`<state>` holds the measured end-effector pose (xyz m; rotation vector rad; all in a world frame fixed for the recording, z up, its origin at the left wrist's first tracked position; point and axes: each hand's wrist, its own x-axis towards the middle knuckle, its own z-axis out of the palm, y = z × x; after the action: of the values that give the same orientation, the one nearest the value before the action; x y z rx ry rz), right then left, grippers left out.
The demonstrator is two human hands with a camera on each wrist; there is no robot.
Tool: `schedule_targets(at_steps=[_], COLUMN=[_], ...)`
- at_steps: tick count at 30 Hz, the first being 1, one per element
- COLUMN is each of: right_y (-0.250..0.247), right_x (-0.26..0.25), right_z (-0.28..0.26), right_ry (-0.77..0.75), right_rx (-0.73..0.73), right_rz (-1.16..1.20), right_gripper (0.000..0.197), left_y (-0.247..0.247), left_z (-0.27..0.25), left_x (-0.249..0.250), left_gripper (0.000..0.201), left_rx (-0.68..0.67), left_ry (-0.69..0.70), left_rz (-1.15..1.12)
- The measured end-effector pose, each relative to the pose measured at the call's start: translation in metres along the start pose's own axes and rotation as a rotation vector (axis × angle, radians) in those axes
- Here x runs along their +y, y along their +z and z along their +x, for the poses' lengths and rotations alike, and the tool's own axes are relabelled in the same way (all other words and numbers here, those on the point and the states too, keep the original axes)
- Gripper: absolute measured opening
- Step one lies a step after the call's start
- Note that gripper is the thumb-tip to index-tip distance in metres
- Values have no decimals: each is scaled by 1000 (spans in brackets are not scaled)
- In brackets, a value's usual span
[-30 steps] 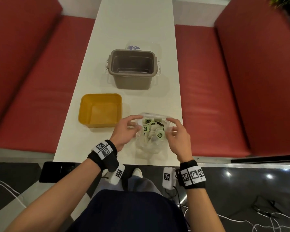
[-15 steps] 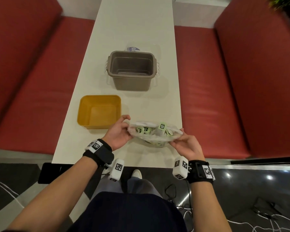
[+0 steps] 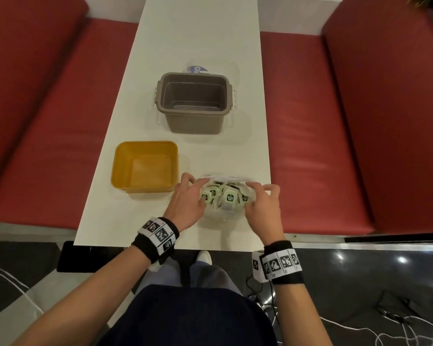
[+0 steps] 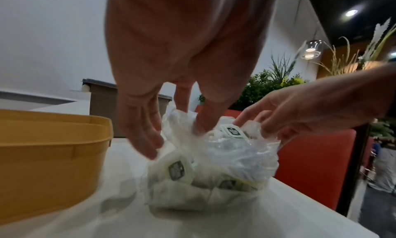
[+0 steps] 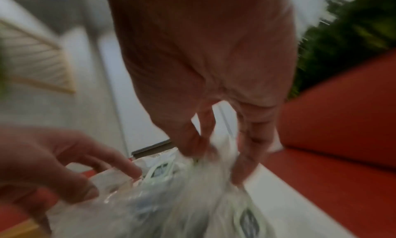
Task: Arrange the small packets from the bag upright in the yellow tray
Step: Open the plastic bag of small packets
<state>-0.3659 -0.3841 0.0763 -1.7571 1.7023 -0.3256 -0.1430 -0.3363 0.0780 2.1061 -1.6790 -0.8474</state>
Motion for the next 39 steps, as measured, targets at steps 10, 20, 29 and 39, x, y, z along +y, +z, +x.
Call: schedule_targets(at_steps=[10, 20, 29, 39], right_y=[0, 0, -3, -10], right_x=[-11, -8, 2, -8], right_z=[15, 16, 14, 12], right_ry=[88, 19, 7, -137], right_rx=[-180, -154, -168, 64], right_rz=[-249, -124, -63, -339], right_gripper=[72, 81, 84, 43], left_y=[7, -1, -13, -15], left_z=[5, 13, 8, 6], left_x=[3, 6, 2, 20], left_gripper=[92, 95, 105, 39], left_rx=[-162, -161, -214, -72], left_ry=[-139, -105, -85, 229], left_rz=[-93, -65, -35, 190])
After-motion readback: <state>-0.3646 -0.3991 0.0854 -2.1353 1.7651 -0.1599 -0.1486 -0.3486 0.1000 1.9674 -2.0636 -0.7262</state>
